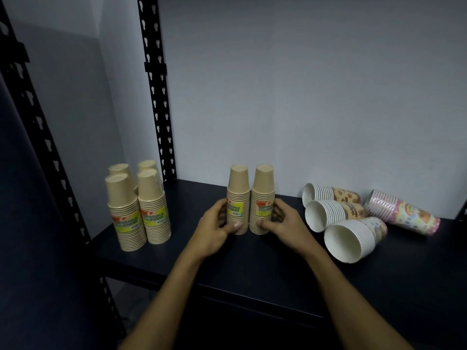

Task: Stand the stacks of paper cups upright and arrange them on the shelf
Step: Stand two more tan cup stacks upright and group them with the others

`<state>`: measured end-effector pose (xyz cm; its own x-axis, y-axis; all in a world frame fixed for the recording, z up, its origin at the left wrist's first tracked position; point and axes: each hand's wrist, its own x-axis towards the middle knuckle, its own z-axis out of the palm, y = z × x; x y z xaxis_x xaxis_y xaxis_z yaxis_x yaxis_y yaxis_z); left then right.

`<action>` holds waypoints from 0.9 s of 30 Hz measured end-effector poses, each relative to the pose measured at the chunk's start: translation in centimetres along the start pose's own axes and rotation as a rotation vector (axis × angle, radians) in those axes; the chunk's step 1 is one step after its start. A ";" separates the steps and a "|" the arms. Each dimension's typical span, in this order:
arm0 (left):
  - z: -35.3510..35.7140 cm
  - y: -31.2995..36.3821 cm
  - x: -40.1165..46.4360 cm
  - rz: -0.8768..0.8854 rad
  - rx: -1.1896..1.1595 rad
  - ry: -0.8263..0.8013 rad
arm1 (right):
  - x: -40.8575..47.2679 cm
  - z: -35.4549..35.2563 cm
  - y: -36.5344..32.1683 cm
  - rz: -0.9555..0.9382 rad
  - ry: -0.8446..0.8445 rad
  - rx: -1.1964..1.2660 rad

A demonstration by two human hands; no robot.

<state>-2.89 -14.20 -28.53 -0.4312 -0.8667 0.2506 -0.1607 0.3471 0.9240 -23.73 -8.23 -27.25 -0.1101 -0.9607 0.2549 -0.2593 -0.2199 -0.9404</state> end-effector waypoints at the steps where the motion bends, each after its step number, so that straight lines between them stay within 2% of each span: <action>1: 0.2 0.0 0.0 -0.005 0.016 0.028 | 0.0 0.0 0.0 0.000 -0.002 0.001; 5: 0.6 0.3 -0.1 0.021 0.201 0.096 | 0.1 0.1 0.1 -0.003 -0.005 0.001; 10: -0.1 0.1 -0.1 0.011 0.110 0.004 | 0.2 -0.1 0.2 0.011 -0.010 -0.002; 27: 0.2 0.1 -0.1 -0.010 0.099 0.071 | 0.2 0.3 0.3 -0.005 -0.017 -0.100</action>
<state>-3.00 -14.02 -28.56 -0.3655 -0.8923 0.2651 -0.2531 0.3693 0.8942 -23.52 -8.52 -27.53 -0.0920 -0.9626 0.2550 -0.3540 -0.2078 -0.9119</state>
